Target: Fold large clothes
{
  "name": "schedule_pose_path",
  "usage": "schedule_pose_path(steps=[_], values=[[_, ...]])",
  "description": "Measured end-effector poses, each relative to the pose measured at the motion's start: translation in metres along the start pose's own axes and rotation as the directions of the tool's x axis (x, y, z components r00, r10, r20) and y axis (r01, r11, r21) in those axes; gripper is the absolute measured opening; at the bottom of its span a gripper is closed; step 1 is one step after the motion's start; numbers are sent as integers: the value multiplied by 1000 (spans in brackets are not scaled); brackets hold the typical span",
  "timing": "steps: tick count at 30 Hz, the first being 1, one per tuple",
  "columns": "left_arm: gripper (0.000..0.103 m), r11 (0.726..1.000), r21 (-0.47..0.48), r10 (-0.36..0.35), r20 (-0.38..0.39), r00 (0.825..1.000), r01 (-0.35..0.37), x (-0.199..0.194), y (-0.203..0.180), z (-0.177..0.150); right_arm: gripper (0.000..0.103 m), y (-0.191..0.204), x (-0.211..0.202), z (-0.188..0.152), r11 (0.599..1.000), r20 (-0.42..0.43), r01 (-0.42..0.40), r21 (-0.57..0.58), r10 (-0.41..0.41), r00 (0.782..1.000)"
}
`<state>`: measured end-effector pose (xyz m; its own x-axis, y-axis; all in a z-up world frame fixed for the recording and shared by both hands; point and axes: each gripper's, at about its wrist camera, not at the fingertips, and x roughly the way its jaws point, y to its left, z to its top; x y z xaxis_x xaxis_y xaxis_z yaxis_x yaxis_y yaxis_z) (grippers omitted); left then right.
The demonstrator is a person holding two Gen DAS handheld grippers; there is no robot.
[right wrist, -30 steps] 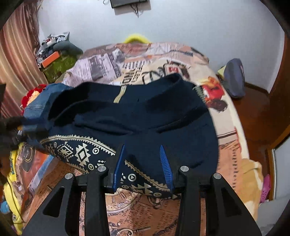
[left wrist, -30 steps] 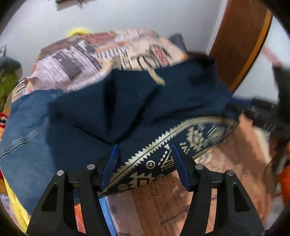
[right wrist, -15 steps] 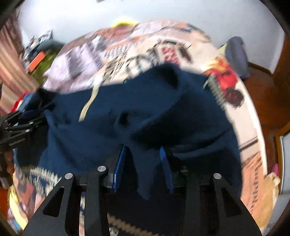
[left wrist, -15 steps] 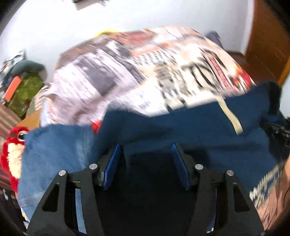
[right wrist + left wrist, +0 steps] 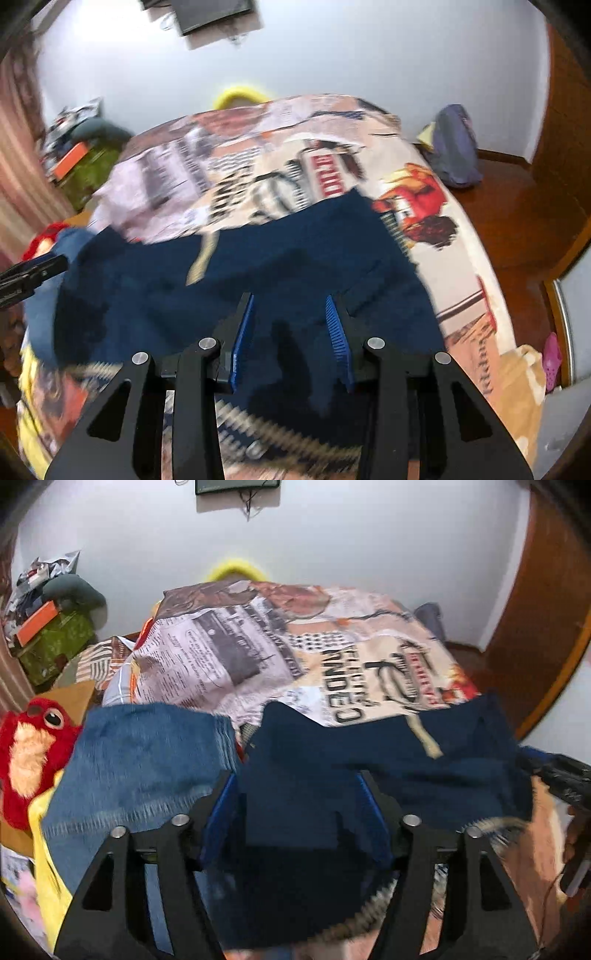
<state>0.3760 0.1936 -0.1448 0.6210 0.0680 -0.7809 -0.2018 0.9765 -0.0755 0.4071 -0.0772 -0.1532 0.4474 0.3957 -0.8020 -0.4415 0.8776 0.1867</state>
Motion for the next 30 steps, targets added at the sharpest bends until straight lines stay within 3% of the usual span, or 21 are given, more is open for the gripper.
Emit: schedule_pose_path(steps=[3,6,12,18,20,22,26,29,30], values=[[76,999,-34,-39,32,999,40,-26,2,-24,40,20,-7,-11,998,-23,-25,-58,24,999],[77,995,-59,-76,15,997,77,-40,6,-47,44,34,-13,-23,995,-25,-30,-92,28,999],[78,965,-202,-178,-26,984,169,-38,25,-94,46,43,-21,-45,996,-49,-34,-88,29,998],[78,889,-353,-336,-74,939,290,-7,35,-123,46,41,-27,-59,996,-64,-8,-92,3,998],[78,874,-382,-349,-59,935,302,2,39,-123,46,39,-27,-60,996,-67,1,-91,-7,998],[78,838,-429,-389,-40,920,336,12,43,-122,46,35,-27,-61,996,-70,11,-86,-17,997],[78,742,-523,-477,27,879,419,31,54,-121,46,25,-25,-62,998,-75,24,-57,-28,997],[78,703,-558,-504,45,862,440,43,56,-125,46,20,-23,-62,999,-79,20,-29,-22,997],[78,704,-555,-505,46,862,443,45,55,-127,46,19,-23,-63,1000,-79,17,-22,-19,997]])
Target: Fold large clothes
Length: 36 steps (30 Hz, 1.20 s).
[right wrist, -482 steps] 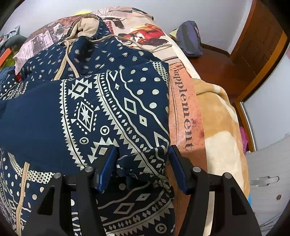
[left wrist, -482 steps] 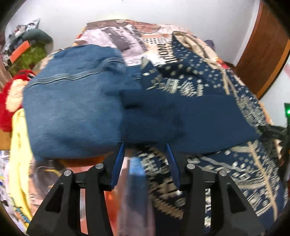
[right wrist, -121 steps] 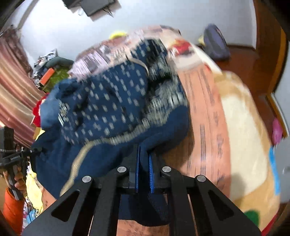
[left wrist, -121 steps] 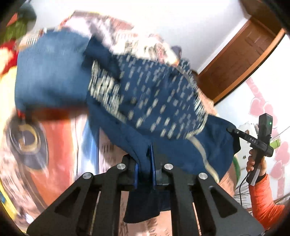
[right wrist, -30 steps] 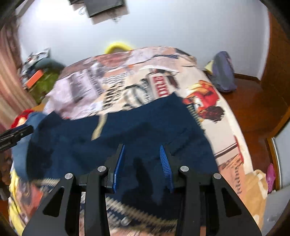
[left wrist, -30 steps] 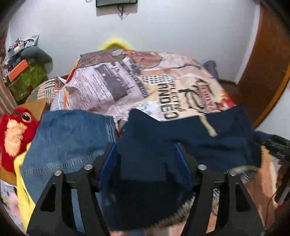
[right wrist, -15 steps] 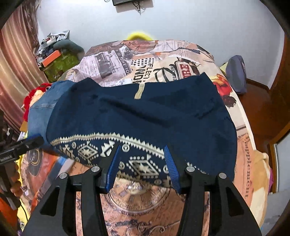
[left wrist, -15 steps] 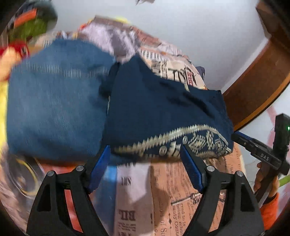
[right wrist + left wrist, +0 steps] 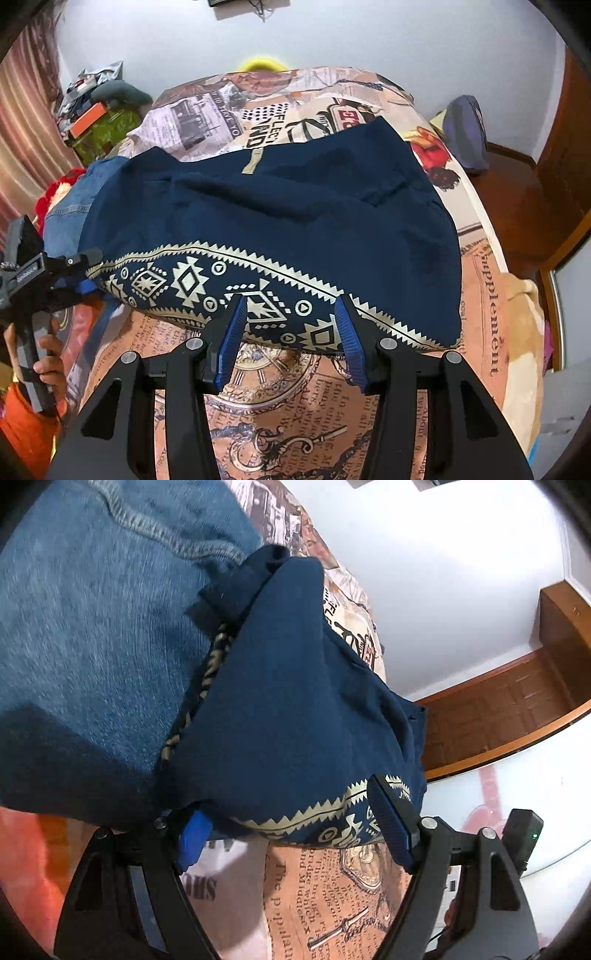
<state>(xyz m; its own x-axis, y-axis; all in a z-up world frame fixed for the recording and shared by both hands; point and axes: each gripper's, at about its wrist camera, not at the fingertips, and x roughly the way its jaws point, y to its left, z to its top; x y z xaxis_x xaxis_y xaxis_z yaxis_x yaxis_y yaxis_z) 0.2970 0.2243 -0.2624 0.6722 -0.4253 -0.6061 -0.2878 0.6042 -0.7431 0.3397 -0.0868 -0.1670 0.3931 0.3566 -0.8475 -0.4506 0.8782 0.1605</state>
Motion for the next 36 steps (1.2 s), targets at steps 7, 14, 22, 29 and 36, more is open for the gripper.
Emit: schedule_pose_path(steps=[7,14,22,29,36], values=[[63,983,130,127,53,991,-133,2,-30,5,46,3,12,0,999,-20,-23,24,23,1000],[53,912,318,201,202,958,-259,1,-88,19,46,17,13,-2,1000,-32,-12,-5,12,999],[11,911,264,282,164,945,-317,16,-75,32,46,31,4,6,1000,-33,-5,0,5,999],[10,926,324,99,282,954,-192,-70,-114,46,46,53,-7,23,1000,-9,-3,-1,3,1000],[10,913,327,127,340,932,-244,-113,-113,53,47,106,4,30,994,0,-93,-56,93,996]])
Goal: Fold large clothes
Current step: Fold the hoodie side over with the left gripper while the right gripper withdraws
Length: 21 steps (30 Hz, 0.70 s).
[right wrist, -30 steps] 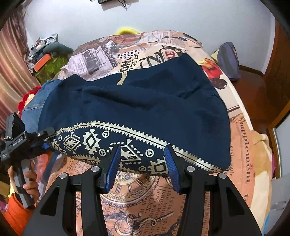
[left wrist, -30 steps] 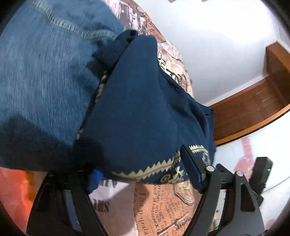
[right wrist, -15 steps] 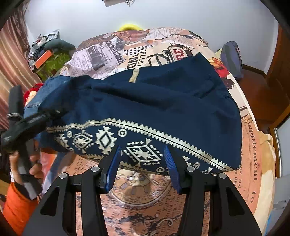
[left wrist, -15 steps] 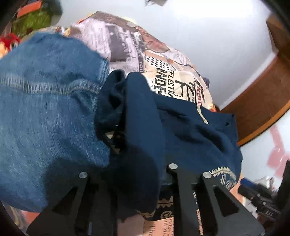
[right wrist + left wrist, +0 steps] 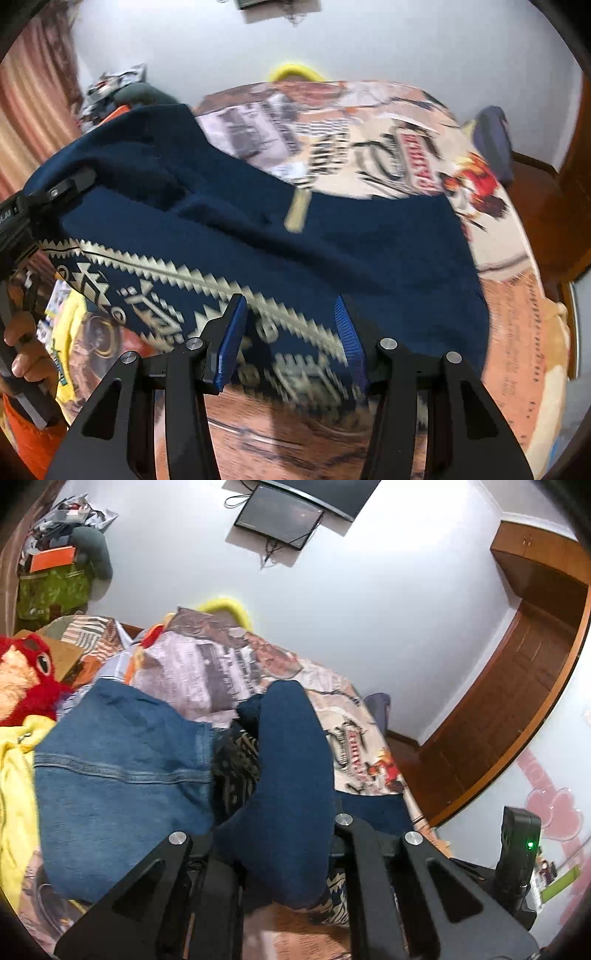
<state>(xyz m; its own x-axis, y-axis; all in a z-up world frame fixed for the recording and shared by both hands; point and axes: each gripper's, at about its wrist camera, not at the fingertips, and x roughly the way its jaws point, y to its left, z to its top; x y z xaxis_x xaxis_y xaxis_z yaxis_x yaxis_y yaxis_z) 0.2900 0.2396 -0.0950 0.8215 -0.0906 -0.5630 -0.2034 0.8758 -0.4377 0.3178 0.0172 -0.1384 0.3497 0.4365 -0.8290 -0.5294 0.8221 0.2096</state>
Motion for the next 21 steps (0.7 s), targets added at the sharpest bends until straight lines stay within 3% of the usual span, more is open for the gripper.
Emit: schedule_pose_path(steps=[5,9,14,19,21], values=[[10,999,38,37,-35,999,-35,5,0,-20,51,29,53,-15,998,-113,-33,-54,27,993],[10,993,98,72,-52,996,-67,17,-19,-30,52,25,69,-28,998,-132,-49,-48,42,990],[10,983,163,92,-40,995,-84,23,-54,-23,53,-5,44,-28,992,-155,-125,3,124,980],[10,961,271,62,-13,998,-57,29,-116,-23,53,-63,5,-46,997,-80,-42,67,47,996],[10,938,345,45,-1,999,-42,34,-151,-29,53,-84,-3,-54,995,-77,-11,98,19,997]])
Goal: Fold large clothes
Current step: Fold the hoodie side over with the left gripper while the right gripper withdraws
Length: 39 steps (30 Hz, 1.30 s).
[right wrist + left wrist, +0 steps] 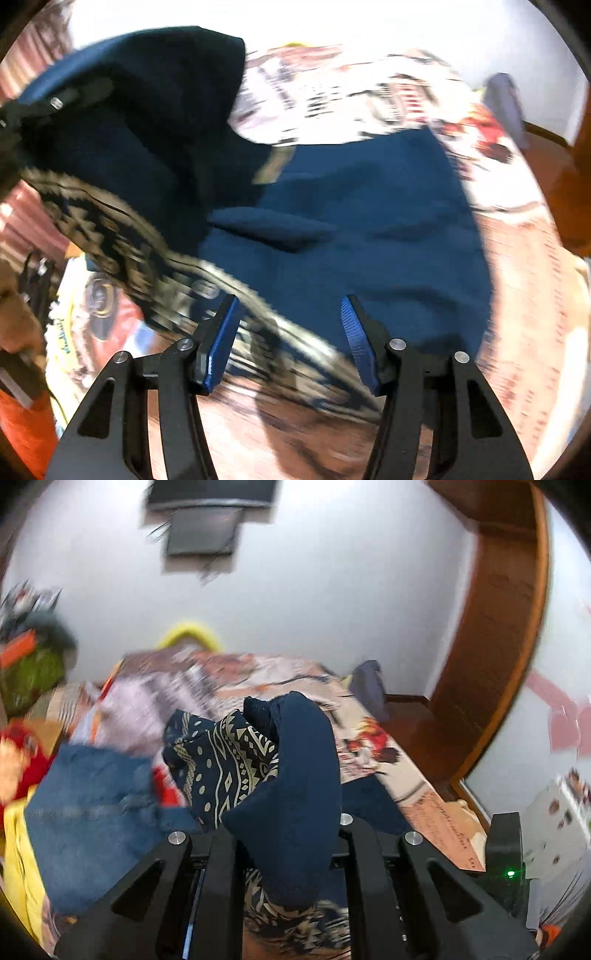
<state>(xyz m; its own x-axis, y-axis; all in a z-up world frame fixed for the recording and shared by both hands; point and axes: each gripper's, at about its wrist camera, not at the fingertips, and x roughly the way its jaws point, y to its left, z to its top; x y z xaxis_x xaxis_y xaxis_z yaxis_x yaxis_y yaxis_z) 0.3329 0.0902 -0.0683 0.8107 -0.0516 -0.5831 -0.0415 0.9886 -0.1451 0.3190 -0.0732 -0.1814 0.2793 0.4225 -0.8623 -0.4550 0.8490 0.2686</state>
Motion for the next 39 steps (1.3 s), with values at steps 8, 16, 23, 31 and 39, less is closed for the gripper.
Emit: schedule_pose_path(steps=[8,16,23,31,39], values=[[10,973,69,-199,-228,953,219,67,-101,-44,53,-73,-32,-42,989,-18,48,137,-46,999],[11,957,123,-186,-432,883,261,103,-111,-121,53,-117,-52,-65,966,-40,115,234,-108,993],[10,956,12,-273,-332,903,294,65,-98,-83,53,-114,-64,-72,967,-9,102,235,-103,995],[10,947,88,-287,-196,938,308,28,-120,-36,53,-107,-68,-76,971,-3,93,218,-95,996],[35,930,161,-217,-482,849,329,82,-145,-116,53,-123,-84,-83,959,5,95,268,-99,995]])
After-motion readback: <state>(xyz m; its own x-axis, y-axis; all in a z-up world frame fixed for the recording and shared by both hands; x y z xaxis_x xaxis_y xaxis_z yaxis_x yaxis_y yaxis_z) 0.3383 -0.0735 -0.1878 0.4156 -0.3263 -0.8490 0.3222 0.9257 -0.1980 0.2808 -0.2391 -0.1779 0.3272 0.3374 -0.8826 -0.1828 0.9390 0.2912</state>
